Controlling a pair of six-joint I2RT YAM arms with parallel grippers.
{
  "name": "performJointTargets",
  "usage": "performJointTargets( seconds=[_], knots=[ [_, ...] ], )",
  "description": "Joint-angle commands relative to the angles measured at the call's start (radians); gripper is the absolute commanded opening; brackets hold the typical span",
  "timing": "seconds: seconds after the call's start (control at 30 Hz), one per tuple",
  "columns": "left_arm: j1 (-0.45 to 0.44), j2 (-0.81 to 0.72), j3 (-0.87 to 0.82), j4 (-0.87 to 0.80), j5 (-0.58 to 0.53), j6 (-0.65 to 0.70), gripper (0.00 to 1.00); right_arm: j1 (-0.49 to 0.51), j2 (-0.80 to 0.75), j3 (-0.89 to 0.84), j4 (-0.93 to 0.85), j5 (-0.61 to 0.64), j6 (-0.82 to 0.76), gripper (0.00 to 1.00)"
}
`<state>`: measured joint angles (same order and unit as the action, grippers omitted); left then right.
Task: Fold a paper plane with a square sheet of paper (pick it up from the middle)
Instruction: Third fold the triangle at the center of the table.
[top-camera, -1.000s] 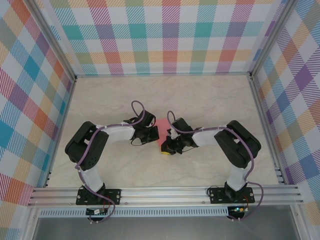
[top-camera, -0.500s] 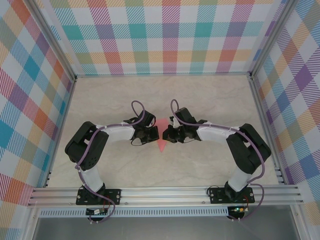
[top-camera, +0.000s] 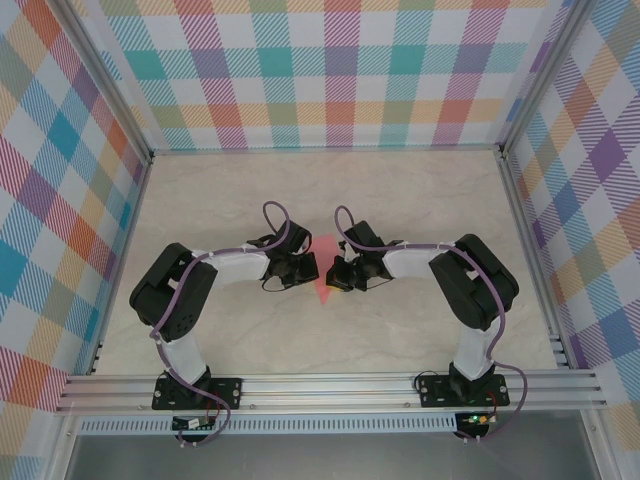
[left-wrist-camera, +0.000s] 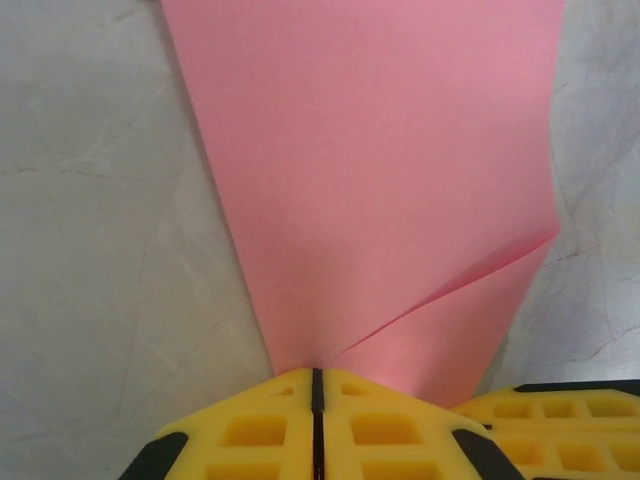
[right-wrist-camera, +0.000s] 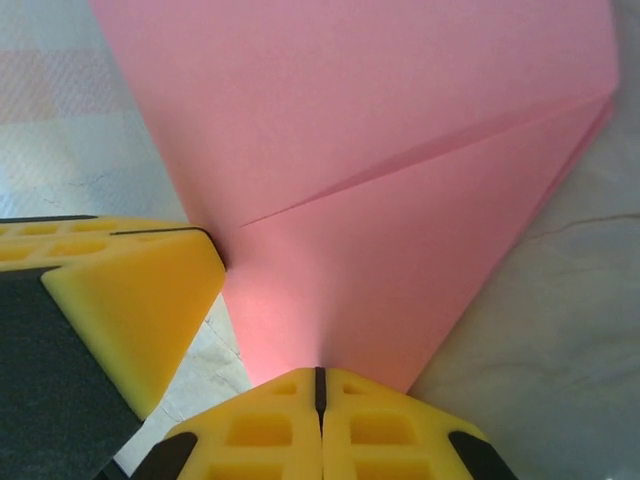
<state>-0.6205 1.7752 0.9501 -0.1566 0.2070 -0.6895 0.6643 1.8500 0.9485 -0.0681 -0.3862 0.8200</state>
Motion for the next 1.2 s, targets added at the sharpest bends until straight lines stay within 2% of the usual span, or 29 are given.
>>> performJointTargets(
  seconds=[0.0, 0.17, 0.37, 0.47, 0.7, 0.87, 1.17],
  knots=[
    [-0.005, -0.080, -0.014, -0.077, -0.040, 0.007, 0.14, -0.002, 0.008, -0.010, -0.003, 0.021, 0.029, 0.05],
    [-0.007, -0.217, -0.116, 0.021, 0.013, -0.060, 0.18, -0.002, -0.002, -0.023, 0.019, 0.015, 0.062, 0.06],
    [-0.036, -0.282, -0.299, 0.245, 0.121, -0.214, 0.15, -0.002, -0.006, -0.028, 0.052, -0.011, 0.093, 0.05],
    [-0.064, -0.280, -0.334, 0.323, 0.139, -0.263, 0.13, -0.002, 0.005, -0.030, 0.077, -0.046, 0.119, 0.05],
    [-0.084, -0.268, -0.369, 0.367, 0.131, -0.298, 0.12, 0.000, 0.027, -0.050, 0.135, -0.142, 0.184, 0.05],
    [-0.094, -0.231, -0.363, 0.410, 0.143, -0.317, 0.12, 0.001, 0.017, -0.049, 0.108, -0.143, 0.177, 0.06],
    [-0.111, -0.150, -0.324, 0.452, 0.157, -0.330, 0.09, -0.010, -0.022, -0.024, 0.047, -0.066, 0.119, 0.05]
  ],
)
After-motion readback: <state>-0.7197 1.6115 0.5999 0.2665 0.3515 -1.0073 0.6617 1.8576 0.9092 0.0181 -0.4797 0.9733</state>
